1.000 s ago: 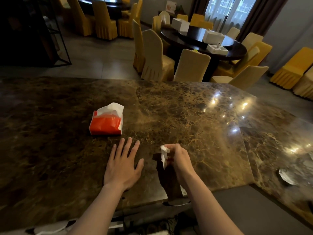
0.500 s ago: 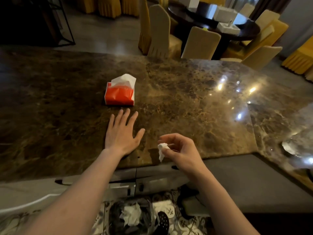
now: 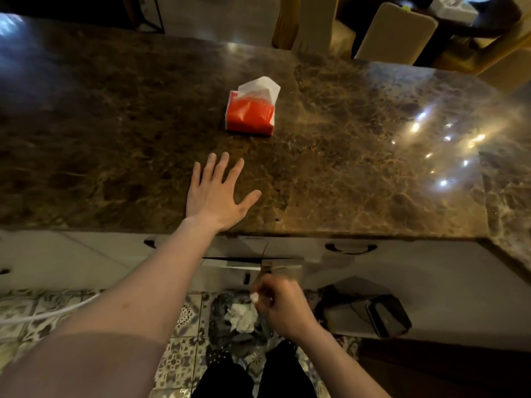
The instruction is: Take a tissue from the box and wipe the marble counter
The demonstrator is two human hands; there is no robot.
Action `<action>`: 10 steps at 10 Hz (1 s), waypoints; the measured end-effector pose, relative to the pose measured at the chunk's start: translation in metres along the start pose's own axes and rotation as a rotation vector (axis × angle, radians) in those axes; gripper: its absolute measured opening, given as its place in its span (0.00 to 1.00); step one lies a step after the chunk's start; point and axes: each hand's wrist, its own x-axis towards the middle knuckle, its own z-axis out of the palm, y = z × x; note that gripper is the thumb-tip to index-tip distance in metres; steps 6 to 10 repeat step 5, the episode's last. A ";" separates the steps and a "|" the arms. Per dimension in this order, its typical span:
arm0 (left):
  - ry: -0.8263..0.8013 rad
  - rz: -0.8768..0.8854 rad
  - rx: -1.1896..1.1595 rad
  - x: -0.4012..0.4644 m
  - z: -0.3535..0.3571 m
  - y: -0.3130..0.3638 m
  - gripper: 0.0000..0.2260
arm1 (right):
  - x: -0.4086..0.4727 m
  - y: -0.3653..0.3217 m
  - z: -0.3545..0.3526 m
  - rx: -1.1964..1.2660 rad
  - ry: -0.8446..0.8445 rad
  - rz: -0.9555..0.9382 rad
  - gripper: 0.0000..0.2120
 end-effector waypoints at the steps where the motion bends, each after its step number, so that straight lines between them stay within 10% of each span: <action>1: 0.005 0.007 0.004 0.000 0.002 0.000 0.40 | -0.004 0.014 0.022 -0.057 0.025 0.072 0.12; 10: -0.011 0.011 0.006 -0.003 -0.003 0.004 0.40 | 0.003 0.029 0.052 -0.241 -0.030 0.089 0.22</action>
